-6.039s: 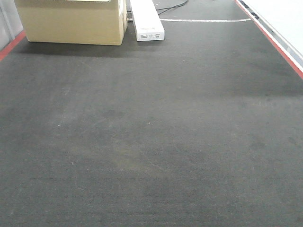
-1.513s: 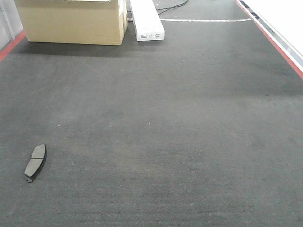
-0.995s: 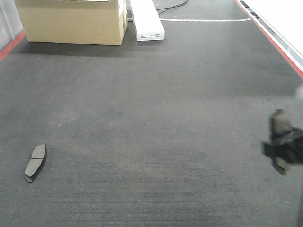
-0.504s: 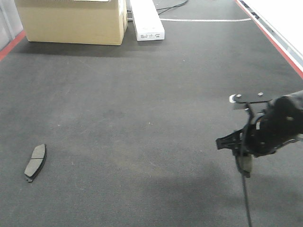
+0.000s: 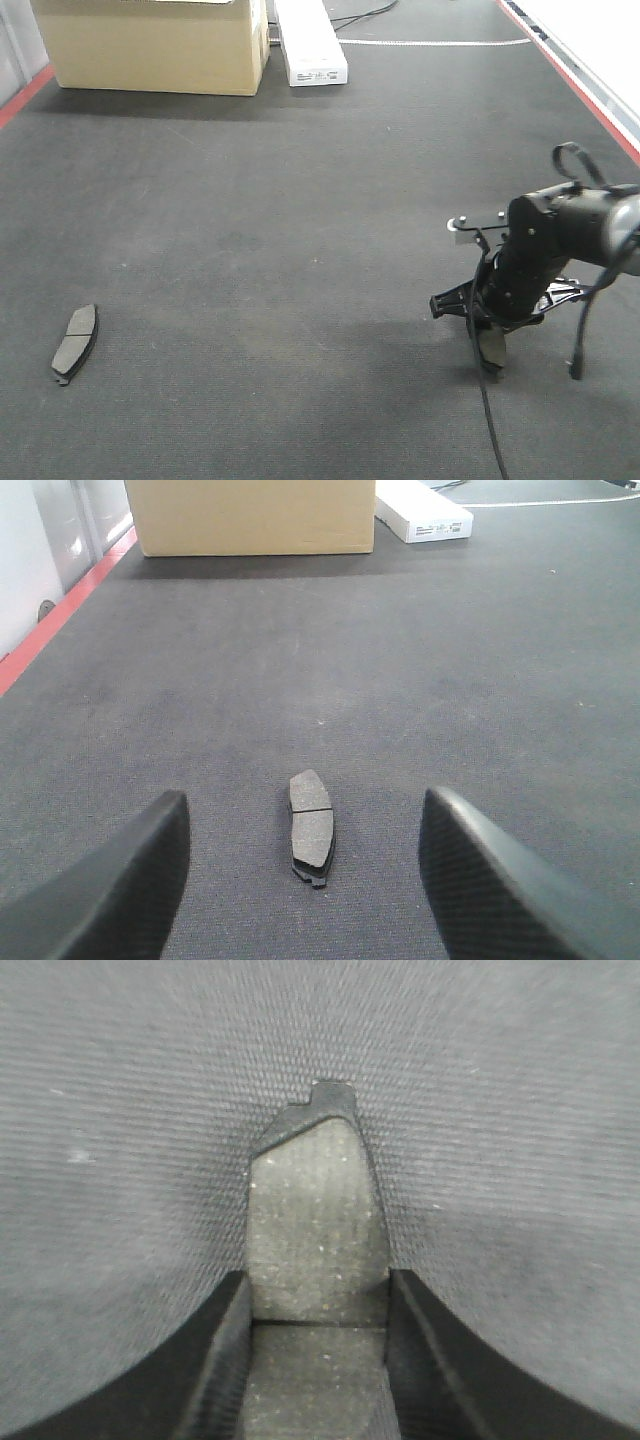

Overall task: Move and align brake pads A on conveyor
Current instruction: 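Lower the right gripper and release its brake pad onto the belt, then withdraw the right gripper upward from the placed pad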

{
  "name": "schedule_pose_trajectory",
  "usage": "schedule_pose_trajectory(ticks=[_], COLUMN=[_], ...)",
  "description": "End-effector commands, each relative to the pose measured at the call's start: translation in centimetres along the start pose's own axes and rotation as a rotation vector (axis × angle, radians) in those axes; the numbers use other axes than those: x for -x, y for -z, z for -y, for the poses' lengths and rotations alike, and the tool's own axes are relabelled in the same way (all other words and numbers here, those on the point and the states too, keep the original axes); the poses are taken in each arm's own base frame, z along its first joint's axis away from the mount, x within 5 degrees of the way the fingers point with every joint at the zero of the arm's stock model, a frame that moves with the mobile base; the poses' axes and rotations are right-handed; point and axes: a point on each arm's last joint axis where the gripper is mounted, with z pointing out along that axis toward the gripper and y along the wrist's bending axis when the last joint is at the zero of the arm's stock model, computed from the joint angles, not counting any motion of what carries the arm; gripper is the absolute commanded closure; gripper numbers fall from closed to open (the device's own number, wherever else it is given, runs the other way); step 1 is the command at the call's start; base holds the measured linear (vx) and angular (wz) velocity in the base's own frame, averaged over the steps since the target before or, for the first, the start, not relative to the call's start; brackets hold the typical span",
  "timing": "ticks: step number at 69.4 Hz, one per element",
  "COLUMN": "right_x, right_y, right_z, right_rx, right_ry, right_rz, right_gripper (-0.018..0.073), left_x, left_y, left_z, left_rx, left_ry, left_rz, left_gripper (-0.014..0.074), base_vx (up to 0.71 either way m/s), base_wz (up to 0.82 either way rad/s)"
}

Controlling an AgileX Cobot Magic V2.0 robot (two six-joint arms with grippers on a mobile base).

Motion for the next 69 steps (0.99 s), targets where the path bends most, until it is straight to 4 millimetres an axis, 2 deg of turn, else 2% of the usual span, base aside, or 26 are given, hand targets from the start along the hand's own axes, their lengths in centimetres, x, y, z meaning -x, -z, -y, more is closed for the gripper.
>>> schedule_pose_trajectory(ticks=[1,21,31,38,49,55,60,69], right_x=[1.3,1.9,1.9,1.6,0.1,-1.6,-3.4,-7.3], right_y=[1.8,2.1,3.8,6.1,11.3,14.5,16.5,18.4], right_z=[0.3,0.3,0.4,0.7,1.2,1.6,1.9,2.3], right_rx=[-0.006,-0.005,-0.003,0.000,0.012,0.017,0.026,0.032], right_ry=[0.014,0.013,0.003,-0.004,-0.013,-0.008,-0.010,0.007], right_rz=[0.056,0.086,0.121,0.164,0.295,0.407,0.488,0.590], right_gripper=[0.0435,0.0138,0.0080,0.0084,0.0090,0.0090,0.0090,0.0090], left_x=[1.4,1.4,1.4,1.4,1.4,1.4,1.4,1.4], left_y=[0.2,0.2,0.2,0.2,0.2,0.2,0.2,0.2], left_z=[0.0,0.0,0.0,0.0,0.0,0.0,0.0,0.0], left_rx=[-0.004,-0.004,-0.004,-0.004,-0.004,-0.004,-0.004,-0.004], left_ry=[0.014,0.014,0.014,0.014,0.014,0.014,0.014,0.014], left_rz=[0.085,0.085,0.085,0.085,0.085,0.085,0.085,0.085], left_gripper=[0.0132,0.0132,0.0132,0.0132,0.0132,0.0132,0.0132,0.0132], base_vx=[0.00,0.00,0.00,0.00,0.00,0.00,0.00,0.00], base_wz=[0.00,0.00,0.00,0.00,0.00,0.00,0.00,0.00])
